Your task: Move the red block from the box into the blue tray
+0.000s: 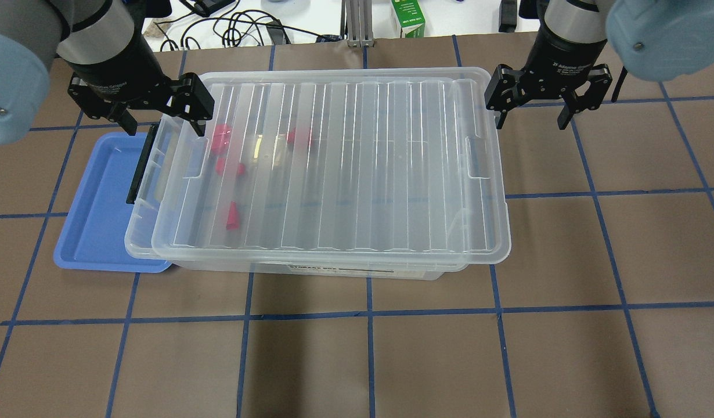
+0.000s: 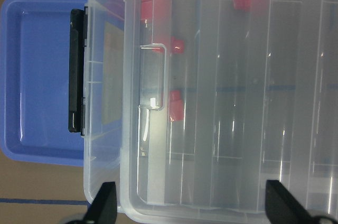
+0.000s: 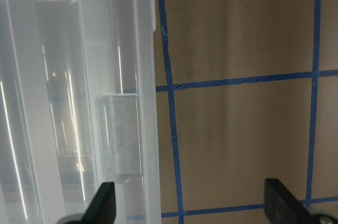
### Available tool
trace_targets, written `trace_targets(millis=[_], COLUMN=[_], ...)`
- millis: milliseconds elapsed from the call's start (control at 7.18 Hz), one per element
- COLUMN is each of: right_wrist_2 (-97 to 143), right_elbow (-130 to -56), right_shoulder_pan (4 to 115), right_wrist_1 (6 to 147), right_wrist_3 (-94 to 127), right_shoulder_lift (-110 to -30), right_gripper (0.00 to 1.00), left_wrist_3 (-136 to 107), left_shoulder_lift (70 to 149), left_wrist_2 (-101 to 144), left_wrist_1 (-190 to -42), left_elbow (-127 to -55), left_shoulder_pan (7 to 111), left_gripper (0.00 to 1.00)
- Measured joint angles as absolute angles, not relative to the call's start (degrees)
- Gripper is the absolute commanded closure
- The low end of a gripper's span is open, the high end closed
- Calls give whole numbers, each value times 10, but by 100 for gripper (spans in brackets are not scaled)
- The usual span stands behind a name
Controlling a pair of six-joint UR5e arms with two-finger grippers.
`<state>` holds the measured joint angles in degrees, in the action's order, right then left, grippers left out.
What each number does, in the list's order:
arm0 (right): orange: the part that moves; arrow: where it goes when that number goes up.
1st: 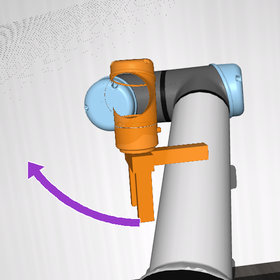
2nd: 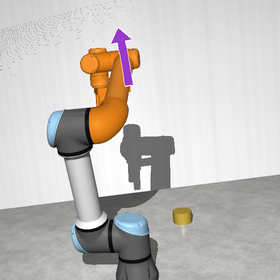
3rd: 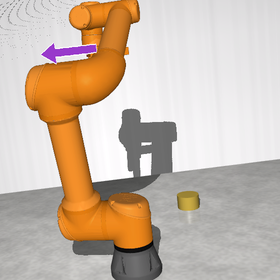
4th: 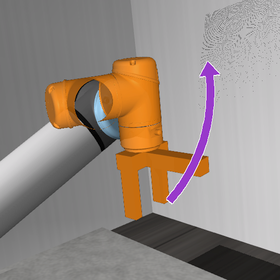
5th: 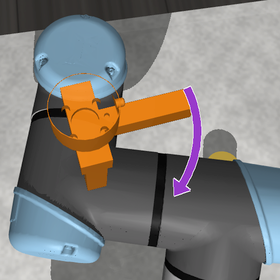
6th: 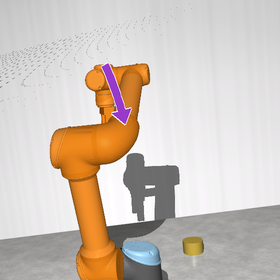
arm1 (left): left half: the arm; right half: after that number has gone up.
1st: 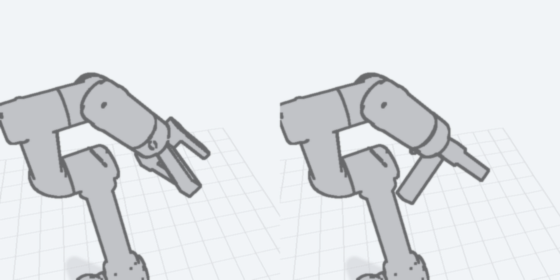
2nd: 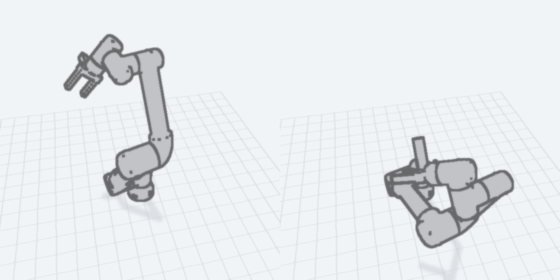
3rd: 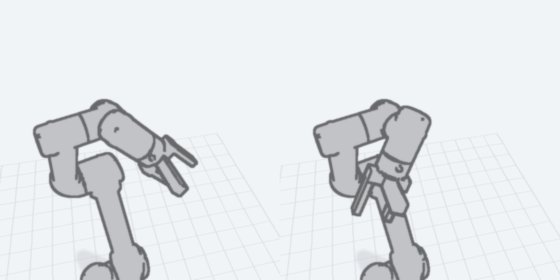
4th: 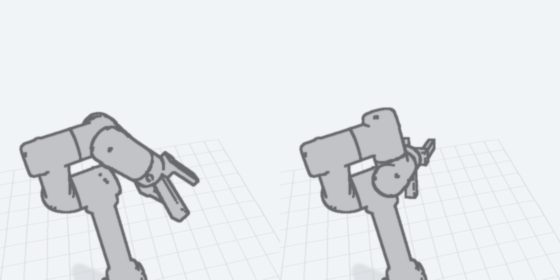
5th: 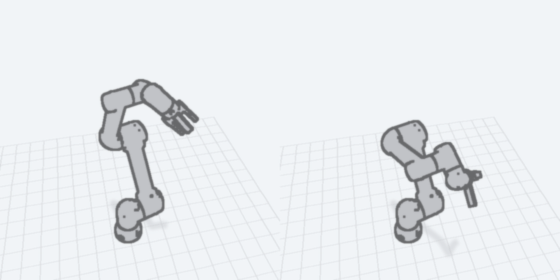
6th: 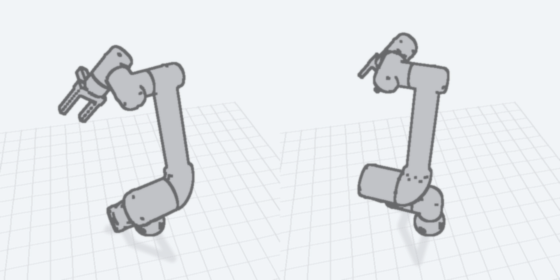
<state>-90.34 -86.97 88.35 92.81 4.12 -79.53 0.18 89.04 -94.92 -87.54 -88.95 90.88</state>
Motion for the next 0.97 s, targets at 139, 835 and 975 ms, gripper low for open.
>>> trace_targets(millis=[139,835,975], right_wrist_2=[-904,-901,-901], right_elbow=[-870,-873,-873], right_shoulder_pan=[882,881,881], right_wrist_1=[941,963,963], right_wrist_3=[54,54,54], right_shoulder_lift=[-775,-729,-725], right_gripper=[0,0,0], left_wrist_3=[2,2,2], left_shoulder_lift=[891,891,891], left_wrist_2=[-949,-949,-949], left_wrist_1=[-876,-875,-875], left_elbow=[-890,-890,-890], left_shoulder_pan=[909,909,909], left_gripper=[0,0,0])
